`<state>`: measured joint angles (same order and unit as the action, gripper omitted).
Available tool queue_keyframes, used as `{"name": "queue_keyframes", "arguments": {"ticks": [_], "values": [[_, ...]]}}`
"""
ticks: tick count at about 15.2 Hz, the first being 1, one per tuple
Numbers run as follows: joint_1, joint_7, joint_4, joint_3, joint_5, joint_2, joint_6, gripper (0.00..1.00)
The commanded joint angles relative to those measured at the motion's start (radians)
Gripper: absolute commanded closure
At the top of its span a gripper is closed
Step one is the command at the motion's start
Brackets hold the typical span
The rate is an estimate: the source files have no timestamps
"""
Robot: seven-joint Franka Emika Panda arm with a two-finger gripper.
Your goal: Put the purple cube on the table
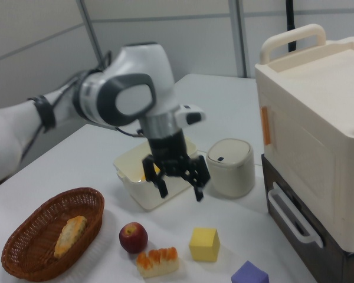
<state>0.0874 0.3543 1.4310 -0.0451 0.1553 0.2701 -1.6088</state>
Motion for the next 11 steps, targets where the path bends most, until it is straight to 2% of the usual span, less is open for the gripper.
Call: {"name": "queue_keyframes", "arguments": {"ticks": [1,5,11], "values": [[-0.046,-0.148,0.019,-0.007,-0.037,-0.048,0.015,0.0],[-0.052,-0.294,0.019,-0.009,-0.074,-0.052,0.001,0.0],[-0.048,-0.282,0.019,-0.01,-0.068,-0.055,-0.014,0.0]]}}
